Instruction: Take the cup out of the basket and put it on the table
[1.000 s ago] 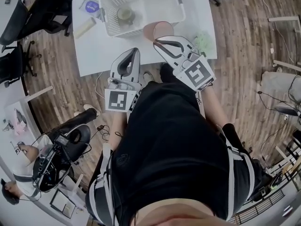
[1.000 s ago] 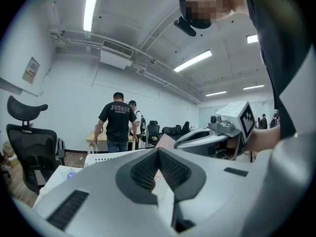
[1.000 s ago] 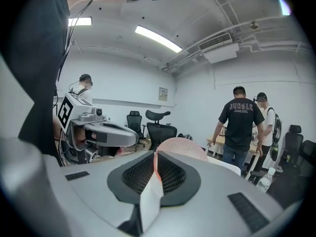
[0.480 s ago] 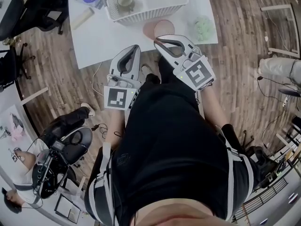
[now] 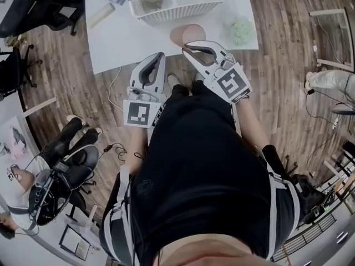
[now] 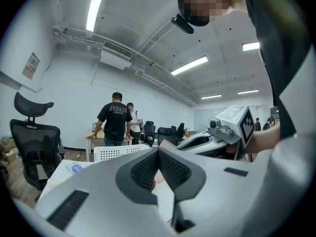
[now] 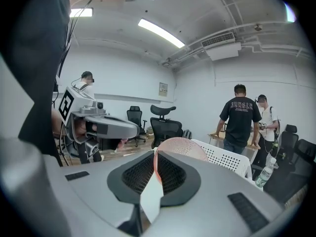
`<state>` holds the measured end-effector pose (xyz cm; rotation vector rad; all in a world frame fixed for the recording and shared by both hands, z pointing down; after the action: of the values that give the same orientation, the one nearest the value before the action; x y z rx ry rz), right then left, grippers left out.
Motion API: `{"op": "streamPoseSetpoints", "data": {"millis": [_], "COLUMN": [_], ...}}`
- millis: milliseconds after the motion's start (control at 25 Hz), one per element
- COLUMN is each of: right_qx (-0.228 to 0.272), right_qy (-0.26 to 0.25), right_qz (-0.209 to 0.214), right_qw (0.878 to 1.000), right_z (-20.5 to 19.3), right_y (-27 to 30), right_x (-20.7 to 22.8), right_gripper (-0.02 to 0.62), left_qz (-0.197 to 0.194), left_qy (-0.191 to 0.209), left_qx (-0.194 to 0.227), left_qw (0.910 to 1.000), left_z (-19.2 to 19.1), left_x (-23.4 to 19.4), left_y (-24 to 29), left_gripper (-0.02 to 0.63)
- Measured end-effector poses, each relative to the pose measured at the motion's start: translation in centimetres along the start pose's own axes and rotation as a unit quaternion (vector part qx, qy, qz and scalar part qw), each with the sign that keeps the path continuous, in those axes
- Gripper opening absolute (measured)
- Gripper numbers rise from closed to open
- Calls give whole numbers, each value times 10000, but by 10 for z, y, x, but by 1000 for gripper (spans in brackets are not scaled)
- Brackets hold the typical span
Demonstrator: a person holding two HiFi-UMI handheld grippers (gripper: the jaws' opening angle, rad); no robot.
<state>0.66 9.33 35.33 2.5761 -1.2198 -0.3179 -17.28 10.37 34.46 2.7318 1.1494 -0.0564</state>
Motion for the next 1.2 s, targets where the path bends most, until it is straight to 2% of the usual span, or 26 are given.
{"op": "streamPoseSetpoints", "data": {"millis": [240,600,840,1000,1200], "right_qx": [-317,-1163,-1594,-1738,-1774], "right_qy": [-78,249,83,216,125], "right_qz": [78,149,232,348,460], "right_qw": [9994,9928,9869,9839,9830], "right_z": [-37,-124,-150,-170,-179], "right_y": [13,49,71,83,93], "right_x": [13,42,56,57,53], "right_gripper": [37,37,37,37,37], "left_qz": [-71,-176,-65,-14,140], "left_qy": [-84,-7,-15,-51,-150], "left_qx": [75,-56,-59,-103,-257], "left_qw": [9999,9998,10000,9999,9995], "left_z": [-4,-8,-8,-12,-12], "left_x": [7,24,28,31,27], "left_y": [5,11,7,6,4], "left_gripper": [18,18,18,18,18]}}
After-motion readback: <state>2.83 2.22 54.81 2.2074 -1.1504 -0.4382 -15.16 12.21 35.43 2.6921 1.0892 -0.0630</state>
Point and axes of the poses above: the fingertips, and each gripper's own axes: y forward along the fingers, x to its right, z out of its top, the point moved 9 cm from there along -y, backward along the fingers
